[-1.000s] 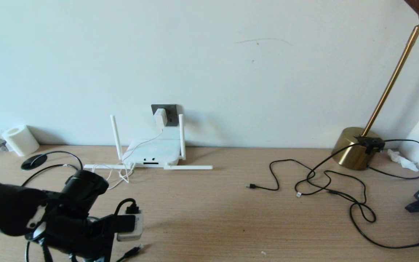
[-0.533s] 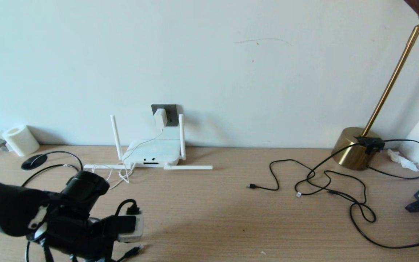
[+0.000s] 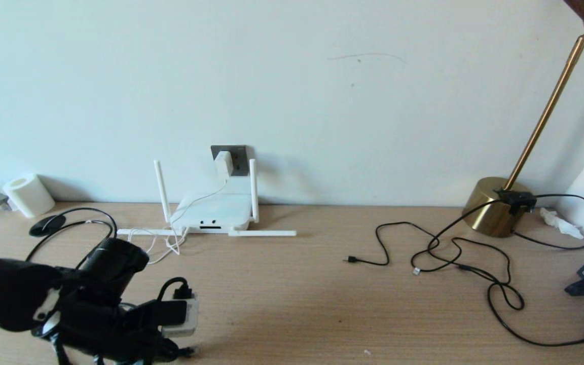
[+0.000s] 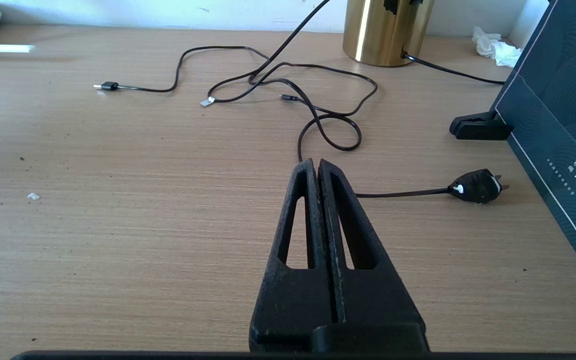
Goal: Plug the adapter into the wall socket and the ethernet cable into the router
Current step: Pick up cable, then hand it to the other hand
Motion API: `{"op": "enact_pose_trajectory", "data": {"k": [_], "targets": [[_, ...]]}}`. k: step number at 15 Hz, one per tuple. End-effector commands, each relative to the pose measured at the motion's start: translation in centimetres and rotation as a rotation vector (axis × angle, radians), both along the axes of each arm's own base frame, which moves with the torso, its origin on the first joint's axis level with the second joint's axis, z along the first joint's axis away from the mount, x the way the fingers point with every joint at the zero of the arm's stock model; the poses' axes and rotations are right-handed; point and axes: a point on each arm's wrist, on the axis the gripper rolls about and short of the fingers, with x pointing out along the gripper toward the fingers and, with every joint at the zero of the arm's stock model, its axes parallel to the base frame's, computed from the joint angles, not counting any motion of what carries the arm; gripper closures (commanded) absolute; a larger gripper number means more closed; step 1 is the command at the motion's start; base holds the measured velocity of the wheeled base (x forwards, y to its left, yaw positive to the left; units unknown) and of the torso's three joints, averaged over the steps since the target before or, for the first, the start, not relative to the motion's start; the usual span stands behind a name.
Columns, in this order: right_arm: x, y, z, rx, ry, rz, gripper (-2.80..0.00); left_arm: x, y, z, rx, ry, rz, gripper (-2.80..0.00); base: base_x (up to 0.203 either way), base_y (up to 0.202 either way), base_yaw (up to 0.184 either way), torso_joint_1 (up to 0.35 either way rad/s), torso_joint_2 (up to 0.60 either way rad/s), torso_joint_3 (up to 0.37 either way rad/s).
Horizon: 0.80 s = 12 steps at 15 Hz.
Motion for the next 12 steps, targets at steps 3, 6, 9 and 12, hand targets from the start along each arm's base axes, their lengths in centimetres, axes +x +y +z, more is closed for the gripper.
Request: {"op": "enact_pose_trajectory", "data": {"k": [3, 6, 9, 12], "targets": [[0.0, 0.0, 0.0, 0.000, 0.000, 0.000, 0.00, 0.5, -0.5, 4.4, -0.078, -0.192, -0.045, 0.00, 0.000, 0.000, 0.000, 0.000, 0.00, 0.000], [0.0, 0.0, 0.0, 0.000, -0.001, 0.000, 0.00, 2.3, -2.5, 11.0, -0.136, -0.453, -0.111, 0.00, 0.000, 0.000, 0.000, 0.000, 0.00, 0.000], [0.0, 0.0, 0.0, 0.000, 0.001, 0.000, 0.00, 3.4, -7.0, 17.6, -0.169, -0.761, -0.181, 0.00, 0.000, 0.000, 0.000, 0.000, 0.00, 0.000], [0.0, 0.0, 0.0, -0.005, -0.001, 0.003, 0.00, 4.3, -11.1, 20.1, -0.219, -1.032, -0.159, 0.00, 0.000, 0.000, 0.000, 0.000, 0.00, 0.000]]}}
